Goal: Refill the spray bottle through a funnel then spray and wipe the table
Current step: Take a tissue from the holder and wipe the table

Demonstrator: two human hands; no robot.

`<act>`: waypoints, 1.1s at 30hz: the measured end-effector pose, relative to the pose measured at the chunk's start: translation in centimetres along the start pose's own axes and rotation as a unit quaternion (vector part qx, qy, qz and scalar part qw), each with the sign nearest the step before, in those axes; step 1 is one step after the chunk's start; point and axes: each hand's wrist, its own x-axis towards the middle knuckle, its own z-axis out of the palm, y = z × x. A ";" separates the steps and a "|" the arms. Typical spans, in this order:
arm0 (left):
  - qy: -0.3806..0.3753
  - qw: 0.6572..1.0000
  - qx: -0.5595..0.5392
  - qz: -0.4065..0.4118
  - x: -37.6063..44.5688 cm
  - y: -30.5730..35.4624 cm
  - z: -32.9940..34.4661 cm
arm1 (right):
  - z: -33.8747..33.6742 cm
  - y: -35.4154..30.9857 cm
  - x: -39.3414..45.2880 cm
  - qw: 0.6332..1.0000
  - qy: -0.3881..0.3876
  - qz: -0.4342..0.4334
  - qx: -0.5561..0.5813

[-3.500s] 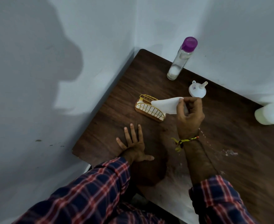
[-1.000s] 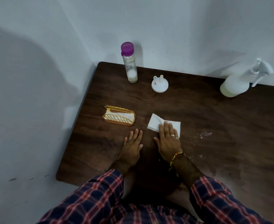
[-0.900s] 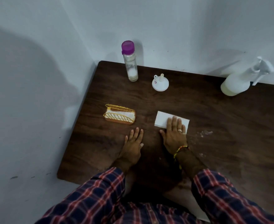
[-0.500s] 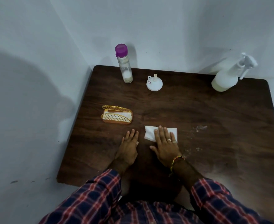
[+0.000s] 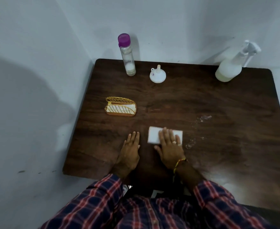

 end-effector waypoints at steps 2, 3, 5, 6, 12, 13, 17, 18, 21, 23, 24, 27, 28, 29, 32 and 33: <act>-0.010 1.000 0.012 0.001 -0.3 0.2 0.4 | -1.3 1.5 1.6 0.999 0.004 0.042 0.006; -0.010 1.000 0.012 -0.006 -0.3 0.4 0.5 | -1.8 1.6 2.2 0.999 -0.007 0.042 0.007; -0.002 1.000 -0.006 -0.022 -0.2 1.0 0.4 | -1.2 0.3 2.0 1.000 -0.001 0.017 0.000; 0.003 1.000 -0.019 -0.024 -0.3 1.2 0.3 | -0.4 -1.0 1.2 1.000 0.013 -0.002 -0.009; -0.011 0.999 -0.002 0.033 -2.2 1.3 1.1 | 3.7 -3.1 -7.2 0.998 0.025 -0.049 -0.013; -0.015 0.999 0.007 0.035 -2.4 1.6 1.4 | 3.6 -2.4 -6.7 0.999 0.039 -0.011 -0.012; 0.006 0.999 0.035 0.029 -2.6 2.8 2.5 | 2.6 -1.4 -4.7 0.997 0.051 0.059 0.002; 0.008 0.999 0.030 0.033 -2.5 3.1 2.6 | 3.0 -1.8 -5.2 0.998 0.053 0.037 0.001; 0.003 0.999 0.021 0.049 -2.6 3.4 2.8 | 5.1 -2.4 -9.2 0.998 0.016 -0.051 -0.019; 0.005 0.999 0.012 0.052 -2.9 3.2 2.8 | 5.4 -1.0 -11.3 0.999 0.008 -0.038 -0.015; 0.005 0.999 0.008 0.049 -3.1 3.3 2.7 | 5.2 0.0 -11.4 1.000 0.018 -0.003 -0.001; -0.003 0.999 0.007 0.045 -3.1 3.9 2.6 | 3.5 2.6 -8.0 0.992 0.052 0.107 0.035; -0.004 0.999 0.010 0.044 -3.1 4.3 2.6 | 2.7 3.0 -6.5 0.991 0.049 0.116 0.047; -0.004 0.999 0.010 0.041 -2.8 4.8 2.4 | 1.9 3.0 -5.0 0.992 0.044 0.110 0.053; 0.003 1.000 0.002 0.029 -1.9 5.8 1.8 | 1.7 1.1 -4.0 0.999 0.040 0.033 0.013; 0.003 1.000 -0.003 0.027 -1.7 5.9 1.5 | 2.2 0.5 -4.9 1.000 0.030 0.004 0.007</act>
